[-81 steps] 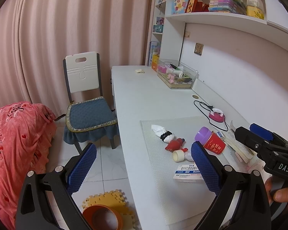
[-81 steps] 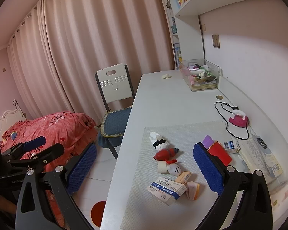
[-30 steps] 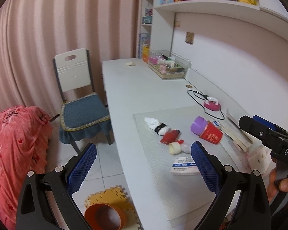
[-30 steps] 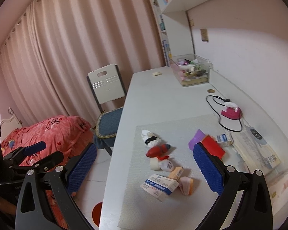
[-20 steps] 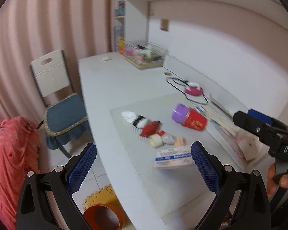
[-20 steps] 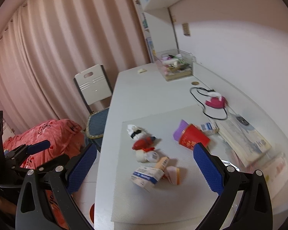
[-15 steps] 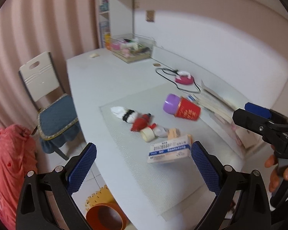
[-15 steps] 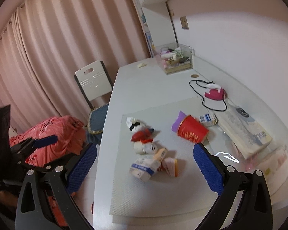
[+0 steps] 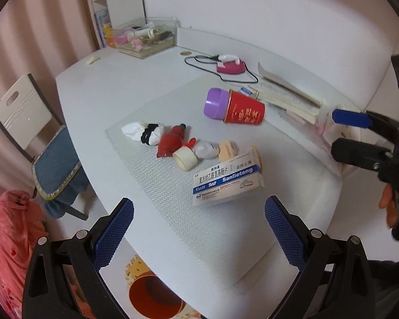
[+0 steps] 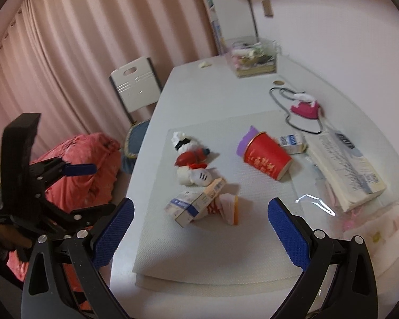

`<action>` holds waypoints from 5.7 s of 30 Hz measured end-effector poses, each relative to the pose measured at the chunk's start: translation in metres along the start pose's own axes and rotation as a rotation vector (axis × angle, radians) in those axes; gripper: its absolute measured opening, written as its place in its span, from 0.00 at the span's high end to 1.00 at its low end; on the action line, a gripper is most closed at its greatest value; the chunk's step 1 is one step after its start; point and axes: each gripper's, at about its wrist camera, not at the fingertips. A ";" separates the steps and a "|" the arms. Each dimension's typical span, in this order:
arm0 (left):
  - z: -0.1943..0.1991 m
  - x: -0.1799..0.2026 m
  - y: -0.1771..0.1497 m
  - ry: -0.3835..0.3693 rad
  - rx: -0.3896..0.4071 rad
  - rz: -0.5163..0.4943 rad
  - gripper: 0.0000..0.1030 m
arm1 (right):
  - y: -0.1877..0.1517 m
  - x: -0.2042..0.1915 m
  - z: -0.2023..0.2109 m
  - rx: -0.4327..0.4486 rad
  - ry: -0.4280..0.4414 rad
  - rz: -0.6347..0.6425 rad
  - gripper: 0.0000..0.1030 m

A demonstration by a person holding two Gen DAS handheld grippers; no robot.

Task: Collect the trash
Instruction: 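Move both tools toward the plush toys on the grey mat, then grasp the white bow plush with right tool while left tool grasps red plush, then carry both plush toys from the desk over the orange bin, then open right tool over the bin while left tool releases red plush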

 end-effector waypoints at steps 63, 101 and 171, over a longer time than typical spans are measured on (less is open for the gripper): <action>-0.173 -0.080 0.100 -0.407 -0.298 -0.002 0.36 | 0.065 0.018 -0.218 -0.416 0.257 0.266 0.59; -0.089 -0.064 0.091 -0.412 -0.140 0.065 0.60 | 0.083 0.032 -0.134 -0.221 0.304 0.200 0.75; -0.143 -0.257 -0.361 -0.347 -0.274 0.763 0.60 | -0.184 -0.340 -0.410 -0.854 0.386 0.546 0.74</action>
Point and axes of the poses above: each gripper's, at about its wrist camera, not at the fingertips, and z roughly against the way its jaws point, x to its right, y to its top, and after that the axes turned 3 degrees about -x, right-handed
